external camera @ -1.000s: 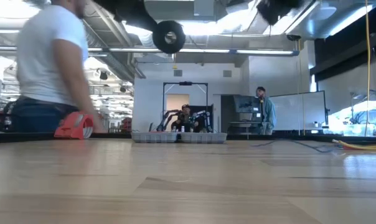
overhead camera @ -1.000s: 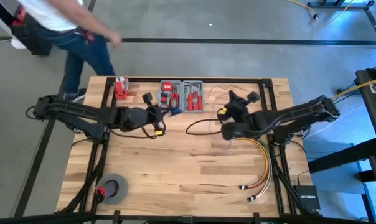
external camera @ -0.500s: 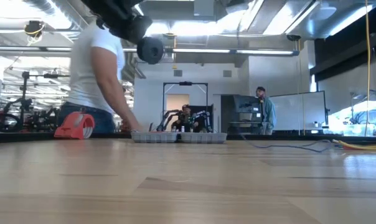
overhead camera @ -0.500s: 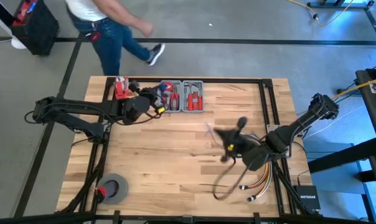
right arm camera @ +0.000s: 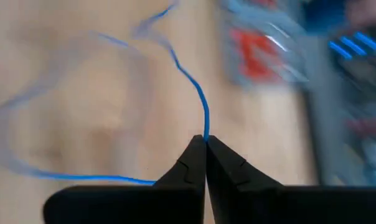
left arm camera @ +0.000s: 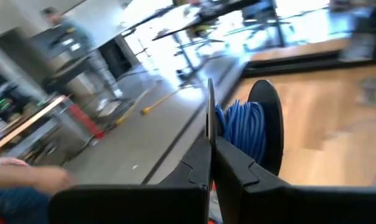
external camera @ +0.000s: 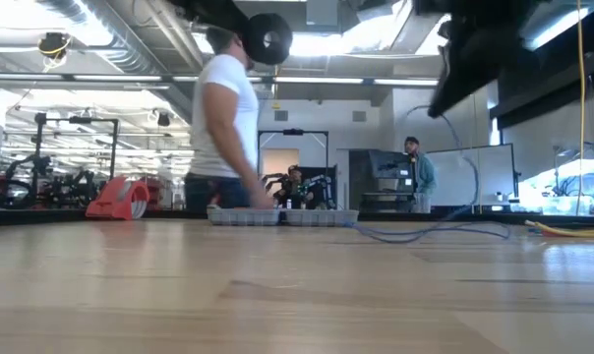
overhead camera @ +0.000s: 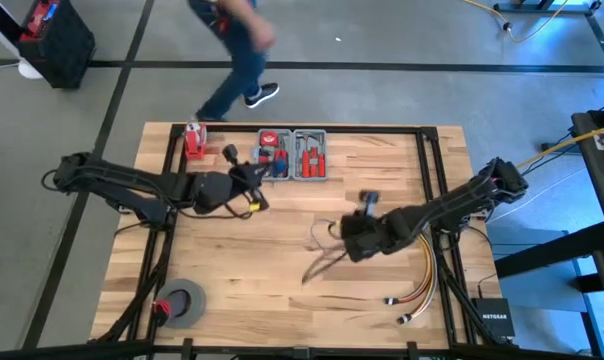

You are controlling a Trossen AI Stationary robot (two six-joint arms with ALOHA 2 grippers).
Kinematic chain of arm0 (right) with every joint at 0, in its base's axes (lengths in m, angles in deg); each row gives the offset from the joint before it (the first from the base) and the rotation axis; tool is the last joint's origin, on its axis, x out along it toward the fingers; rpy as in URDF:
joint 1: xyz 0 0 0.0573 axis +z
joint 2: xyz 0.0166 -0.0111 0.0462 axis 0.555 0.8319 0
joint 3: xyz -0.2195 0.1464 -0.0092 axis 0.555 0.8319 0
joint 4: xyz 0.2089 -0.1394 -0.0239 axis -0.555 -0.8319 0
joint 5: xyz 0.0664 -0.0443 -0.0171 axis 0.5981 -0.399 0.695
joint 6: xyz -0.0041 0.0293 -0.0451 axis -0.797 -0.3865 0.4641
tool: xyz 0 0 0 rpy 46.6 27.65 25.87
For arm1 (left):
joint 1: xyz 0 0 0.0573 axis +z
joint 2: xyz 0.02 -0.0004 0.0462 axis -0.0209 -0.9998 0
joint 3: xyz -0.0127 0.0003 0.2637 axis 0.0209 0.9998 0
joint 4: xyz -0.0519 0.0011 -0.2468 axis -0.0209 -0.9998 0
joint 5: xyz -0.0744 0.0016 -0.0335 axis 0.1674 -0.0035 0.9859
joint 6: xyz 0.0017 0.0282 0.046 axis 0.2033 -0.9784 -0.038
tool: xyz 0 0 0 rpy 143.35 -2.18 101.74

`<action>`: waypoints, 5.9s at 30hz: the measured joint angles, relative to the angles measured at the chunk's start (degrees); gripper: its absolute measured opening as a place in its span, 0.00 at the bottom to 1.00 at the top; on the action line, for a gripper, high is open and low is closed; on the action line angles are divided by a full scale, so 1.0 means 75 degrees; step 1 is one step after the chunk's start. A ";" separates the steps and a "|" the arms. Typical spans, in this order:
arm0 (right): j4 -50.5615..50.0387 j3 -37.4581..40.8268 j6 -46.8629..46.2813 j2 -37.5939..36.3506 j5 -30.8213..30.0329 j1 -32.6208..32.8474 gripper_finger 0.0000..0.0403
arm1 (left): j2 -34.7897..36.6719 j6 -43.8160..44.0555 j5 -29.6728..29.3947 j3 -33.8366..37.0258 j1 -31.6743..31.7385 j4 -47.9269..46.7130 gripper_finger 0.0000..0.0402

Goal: Coil cords
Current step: Uncoil the blue wire from the spool

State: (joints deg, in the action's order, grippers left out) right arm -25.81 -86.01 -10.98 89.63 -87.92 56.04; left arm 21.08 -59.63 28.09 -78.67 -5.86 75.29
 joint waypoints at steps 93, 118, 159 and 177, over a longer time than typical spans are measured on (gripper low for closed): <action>1.0252 0.1328 0.6750 0.0596 0.1016 -0.1902 0.02 | 0.0220 0.1415 0.3203 -0.0048 0.0270 -0.2476 0.00; 0.6304 0.0479 0.5734 0.0187 -0.2497 -0.1017 0.01 | 0.0107 0.1065 0.3204 -0.0045 0.0153 -0.1784 0.00; 0.6216 0.0136 0.4444 -0.1559 0.1200 -0.0671 0.01 | 0.0203 0.2261 0.1798 -0.0051 0.1381 -0.2771 0.00; -0.1603 0.0111 -0.0614 0.0081 -0.1263 -0.0757 0.01 | 0.0406 0.0966 0.2617 -0.0045 -0.0134 -0.1339 0.00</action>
State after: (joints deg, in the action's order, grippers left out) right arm -37.83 -85.18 -15.59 90.24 -97.40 50.36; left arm 24.12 -52.39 47.72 -79.01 -6.87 65.25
